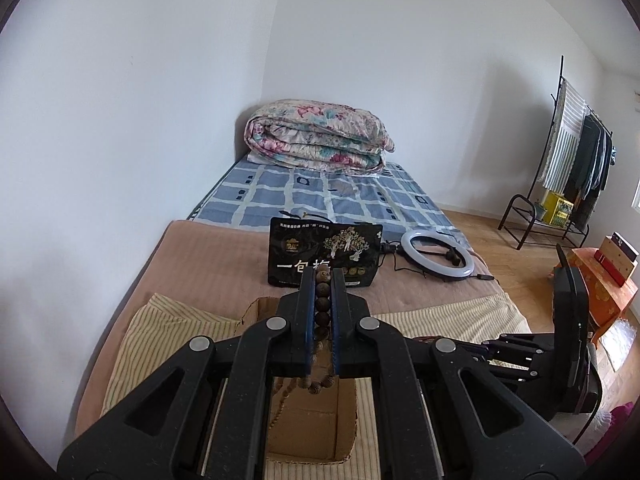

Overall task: Organize jewelry
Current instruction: 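Carry the mala and watch into the cardboard box and open both grippers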

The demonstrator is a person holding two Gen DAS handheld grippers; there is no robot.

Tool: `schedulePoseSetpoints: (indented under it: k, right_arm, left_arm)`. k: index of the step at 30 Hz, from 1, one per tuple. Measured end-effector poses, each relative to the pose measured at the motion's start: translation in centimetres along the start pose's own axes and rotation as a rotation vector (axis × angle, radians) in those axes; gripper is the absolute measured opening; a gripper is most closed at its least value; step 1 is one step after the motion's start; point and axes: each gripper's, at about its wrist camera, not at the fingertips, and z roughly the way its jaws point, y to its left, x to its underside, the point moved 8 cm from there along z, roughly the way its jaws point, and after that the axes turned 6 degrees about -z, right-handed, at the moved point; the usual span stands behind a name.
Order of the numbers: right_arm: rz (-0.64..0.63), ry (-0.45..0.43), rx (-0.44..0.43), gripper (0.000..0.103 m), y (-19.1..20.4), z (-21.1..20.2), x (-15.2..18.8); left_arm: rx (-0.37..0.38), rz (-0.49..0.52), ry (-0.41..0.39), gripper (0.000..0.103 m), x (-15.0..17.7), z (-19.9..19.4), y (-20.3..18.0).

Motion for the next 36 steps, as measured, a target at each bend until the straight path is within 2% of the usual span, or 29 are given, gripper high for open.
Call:
schedulePoseSetpoints:
  k: [5, 17, 24, 30, 32, 34, 36]
  right_arm:
    - [0.020, 0.017, -0.024, 0.008, 0.2, 2.5, 0.2]
    - [0.067, 0.074, -0.061, 0.009, 0.9, 9.2, 1.4]
    - [0.069, 0.105, -0.079, 0.009, 1.6, 11.8, 1.9]
    - [0.075, 0.116, -0.099, 0.026, 2.2, 12.8, 2.4]
    - [0.072, 0.108, -0.093, 0.031, 2.3, 12.7, 2.3]
    - [0.071, 0.101, -0.096, 0.031, 2.3, 12.3, 2.1]
    - [0.069, 0.093, -0.087, 0.033, 2.1, 11.8, 1.9]
  left_arm:
    - [-0.019, -0.017, 0.039, 0.004, 1.4, 1.5, 1.6]
    - [-0.066, -0.042, 0.170, 0.004, 7.6, 6.0, 4.7]
    - [-0.067, -0.050, 0.234, 0.004, 10.4, 7.7, 5.5]
    - [-0.068, -0.054, 0.274, 0.004, 11.8, 8.8, 5.6]
    - [-0.066, -0.063, 0.290, 0.009, 12.1, 9.0, 5.7]
    - [-0.076, -0.063, 0.286, 0.028, 12.0, 9.0, 5.9]
    - [-0.083, -0.065, 0.275, 0.032, 11.9, 8.8, 5.9]
